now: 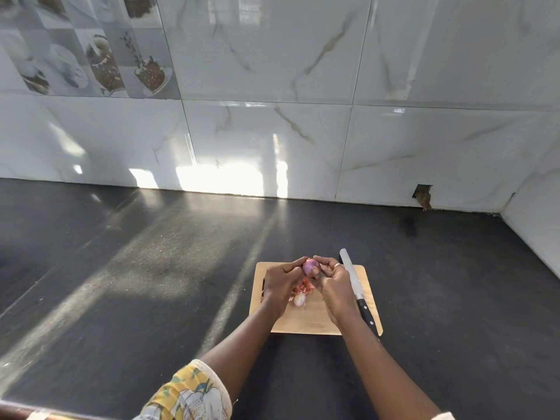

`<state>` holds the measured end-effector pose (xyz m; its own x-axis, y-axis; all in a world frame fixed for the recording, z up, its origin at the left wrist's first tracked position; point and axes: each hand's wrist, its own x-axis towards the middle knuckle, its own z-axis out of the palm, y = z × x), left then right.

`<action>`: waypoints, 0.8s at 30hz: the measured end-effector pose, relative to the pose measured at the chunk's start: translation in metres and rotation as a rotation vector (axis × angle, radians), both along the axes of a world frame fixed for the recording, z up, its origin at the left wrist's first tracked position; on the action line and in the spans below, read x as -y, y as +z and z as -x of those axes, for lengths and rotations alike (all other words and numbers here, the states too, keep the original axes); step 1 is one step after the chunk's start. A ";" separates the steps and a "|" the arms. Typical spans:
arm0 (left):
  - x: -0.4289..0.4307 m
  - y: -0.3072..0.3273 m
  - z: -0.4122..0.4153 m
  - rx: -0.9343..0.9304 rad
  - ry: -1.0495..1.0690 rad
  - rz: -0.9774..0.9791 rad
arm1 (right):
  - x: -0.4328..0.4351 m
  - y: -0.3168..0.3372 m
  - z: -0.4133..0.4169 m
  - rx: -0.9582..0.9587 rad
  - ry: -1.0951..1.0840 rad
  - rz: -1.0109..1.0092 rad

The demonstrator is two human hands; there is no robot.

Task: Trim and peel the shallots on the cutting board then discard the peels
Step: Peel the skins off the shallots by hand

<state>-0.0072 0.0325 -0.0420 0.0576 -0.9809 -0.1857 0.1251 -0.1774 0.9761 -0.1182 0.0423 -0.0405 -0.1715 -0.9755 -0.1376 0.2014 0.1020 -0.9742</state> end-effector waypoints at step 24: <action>0.004 0.002 -0.016 0.225 -0.054 0.150 | -0.003 0.004 0.006 0.240 -0.027 -0.039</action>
<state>0.0084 0.0287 -0.0401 0.0275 -0.9993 -0.0268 -0.1039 -0.0295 0.9942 -0.1243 0.0455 -0.0366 -0.1554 -0.9641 -0.2153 0.4301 0.1302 -0.8934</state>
